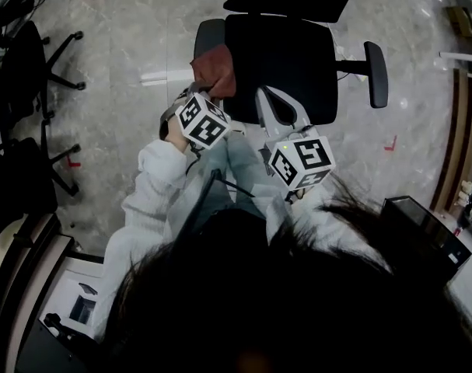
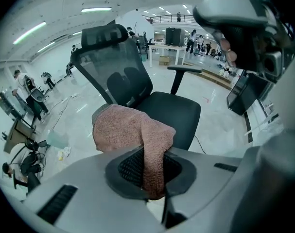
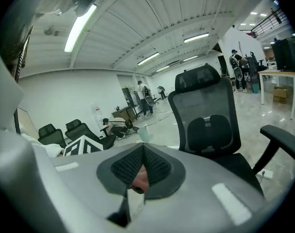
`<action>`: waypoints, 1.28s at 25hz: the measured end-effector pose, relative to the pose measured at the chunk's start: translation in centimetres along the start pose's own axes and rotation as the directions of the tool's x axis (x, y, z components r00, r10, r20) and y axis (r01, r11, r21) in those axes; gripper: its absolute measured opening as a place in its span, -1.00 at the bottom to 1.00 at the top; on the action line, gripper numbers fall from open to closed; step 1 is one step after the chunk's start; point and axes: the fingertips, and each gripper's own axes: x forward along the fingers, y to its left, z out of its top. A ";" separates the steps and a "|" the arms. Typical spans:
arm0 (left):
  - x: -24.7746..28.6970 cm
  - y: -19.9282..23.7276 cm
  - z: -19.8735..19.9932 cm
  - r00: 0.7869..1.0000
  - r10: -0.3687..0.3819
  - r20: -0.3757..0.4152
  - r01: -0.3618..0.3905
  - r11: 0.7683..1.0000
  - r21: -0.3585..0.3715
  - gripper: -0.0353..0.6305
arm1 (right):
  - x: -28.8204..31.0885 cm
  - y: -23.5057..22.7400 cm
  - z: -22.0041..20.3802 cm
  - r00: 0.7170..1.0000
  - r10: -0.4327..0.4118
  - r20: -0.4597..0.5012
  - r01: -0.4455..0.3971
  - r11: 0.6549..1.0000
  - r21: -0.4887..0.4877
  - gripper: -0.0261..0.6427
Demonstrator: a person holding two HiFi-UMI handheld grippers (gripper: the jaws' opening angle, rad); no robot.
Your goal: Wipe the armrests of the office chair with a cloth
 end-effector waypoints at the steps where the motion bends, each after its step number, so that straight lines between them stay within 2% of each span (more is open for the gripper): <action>1: -0.3 -0.3 -0.3 1.000 0.001 0.001 -0.001 1.000 -0.009 -0.82 | 0.1 0.3 0.2 1.000 0.010 0.001 -0.010 1.000 -0.005 -0.92; 5: -1.0 -0.8 -1.0 1.000 -0.004 -0.008 0.004 1.000 -0.019 -0.82 | 0.5 1.4 0.5 1.000 0.031 -0.004 -0.031 0.999 -0.011 -0.92; 10: -0.8 0.1 -0.8 1.000 -0.007 0.012 0.007 1.000 -0.014 -0.82 | 0.6 1.3 -0.4 1.000 0.014 -0.021 -0.014 1.000 0.002 -0.92; 20: 4.3 7.9 4.3 0.998 0.049 0.035 -0.050 0.999 0.020 -0.82 | 0.3 -3.2 -2.8 0.994 -0.096 -0.055 0.100 0.993 0.069 -0.92; 24: 7.4 11.2 6.9 0.998 0.056 0.021 -0.056 0.998 0.001 -0.82 | 0.2 -5.7 -2.9 0.989 -0.139 -0.059 0.144 0.985 0.092 -0.92; 27: 8.3 13.3 8.1 0.996 0.091 0.024 -0.090 0.996 -0.022 -0.82 | -0.3 -6.7 -3.0 0.985 -0.163 -0.061 0.169 0.980 0.104 -0.92; 29: 8.5 14.1 8.6 0.993 0.114 0.030 -0.113 0.993 -0.022 -0.82 | -0.6 -7.1 -2.9 0.983 -0.172 -0.062 0.177 0.978 0.108 -0.92; 32: 8.3 13.9 8.4 0.994 0.108 0.030 -0.106 0.993 -0.045 -0.82 | -0.8 -7.3 -2.7 0.983 -0.170 -0.063 0.176 0.978 0.108 -0.92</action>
